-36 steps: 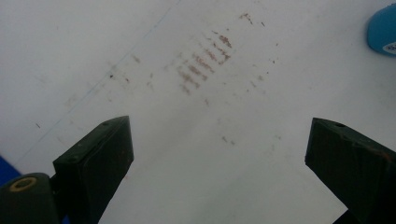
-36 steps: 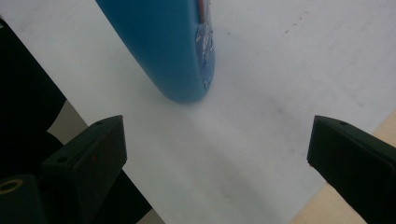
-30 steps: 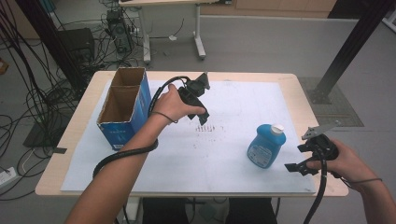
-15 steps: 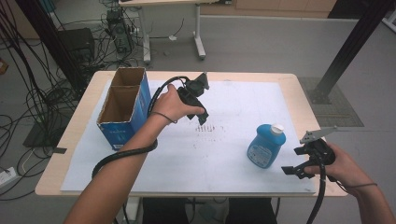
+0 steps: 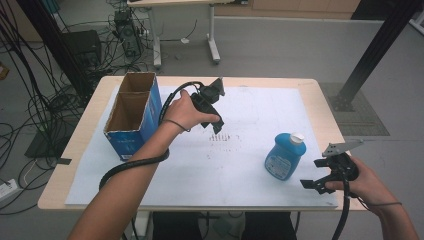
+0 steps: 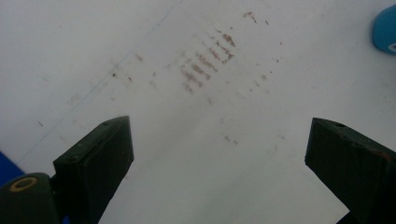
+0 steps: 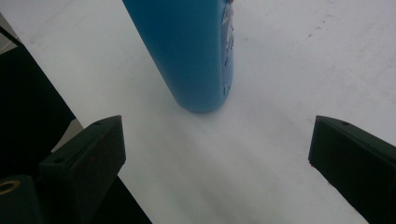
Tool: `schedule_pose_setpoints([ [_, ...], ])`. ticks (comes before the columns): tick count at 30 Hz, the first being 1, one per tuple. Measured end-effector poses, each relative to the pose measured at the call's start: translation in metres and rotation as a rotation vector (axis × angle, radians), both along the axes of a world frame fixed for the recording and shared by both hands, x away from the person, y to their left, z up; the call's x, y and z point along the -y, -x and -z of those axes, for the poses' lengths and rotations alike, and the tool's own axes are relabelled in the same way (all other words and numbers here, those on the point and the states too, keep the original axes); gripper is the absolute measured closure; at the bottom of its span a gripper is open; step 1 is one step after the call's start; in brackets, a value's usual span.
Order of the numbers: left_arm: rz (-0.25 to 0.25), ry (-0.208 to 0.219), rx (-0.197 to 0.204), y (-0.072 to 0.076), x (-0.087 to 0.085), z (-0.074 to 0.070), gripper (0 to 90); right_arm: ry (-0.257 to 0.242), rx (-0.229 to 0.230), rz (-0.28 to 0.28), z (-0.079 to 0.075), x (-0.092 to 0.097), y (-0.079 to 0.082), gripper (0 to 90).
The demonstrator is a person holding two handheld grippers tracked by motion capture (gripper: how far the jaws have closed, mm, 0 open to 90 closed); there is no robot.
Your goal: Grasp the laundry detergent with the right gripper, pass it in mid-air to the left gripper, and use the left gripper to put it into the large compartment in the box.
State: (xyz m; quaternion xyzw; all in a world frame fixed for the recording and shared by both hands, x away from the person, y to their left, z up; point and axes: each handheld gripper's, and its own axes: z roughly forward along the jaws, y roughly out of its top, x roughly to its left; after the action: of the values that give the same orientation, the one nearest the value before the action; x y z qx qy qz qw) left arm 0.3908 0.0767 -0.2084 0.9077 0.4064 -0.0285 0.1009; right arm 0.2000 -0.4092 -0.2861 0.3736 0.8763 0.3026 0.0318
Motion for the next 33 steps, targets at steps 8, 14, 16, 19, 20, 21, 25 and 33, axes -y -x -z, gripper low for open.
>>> schedule_pose_setpoints([
  [8,0.002,0.006,0.002,0.0,-0.001,-0.002,8.3,-0.025,0.029,-0.005,0.005,0.003,0.004,3.9],
  [14,-0.004,0.0,0.007,0.0,-0.001,0.0,8.4,-0.03,0.054,-0.006,0.01,0.003,0.007,3.8],
  [16,-0.004,-0.002,0.008,0.001,0.0,0.001,8.4,-0.041,0.064,-0.008,0.013,0.004,0.008,3.7],
  [19,-0.004,-0.002,0.008,0.0,-0.001,0.003,8.3,-0.054,0.078,-0.01,0.018,0.004,0.011,3.7],
  [20,-0.004,-0.001,0.006,0.0,-0.001,0.003,8.3,-0.062,0.083,-0.01,0.02,0.005,0.012,3.7],
  [21,-0.004,-0.001,0.006,0.0,-0.001,0.003,8.3,-0.066,0.084,-0.011,0.021,0.005,0.012,3.6],
  [25,-0.001,-0.01,0.004,0.0,0.001,0.004,8.3,-0.085,0.097,-0.01,0.028,0.007,0.016,3.5],
  [33,0.002,-0.018,0.005,-0.001,0.002,0.002,8.4,-0.118,0.121,0.003,0.041,0.009,0.023,3.1],
])
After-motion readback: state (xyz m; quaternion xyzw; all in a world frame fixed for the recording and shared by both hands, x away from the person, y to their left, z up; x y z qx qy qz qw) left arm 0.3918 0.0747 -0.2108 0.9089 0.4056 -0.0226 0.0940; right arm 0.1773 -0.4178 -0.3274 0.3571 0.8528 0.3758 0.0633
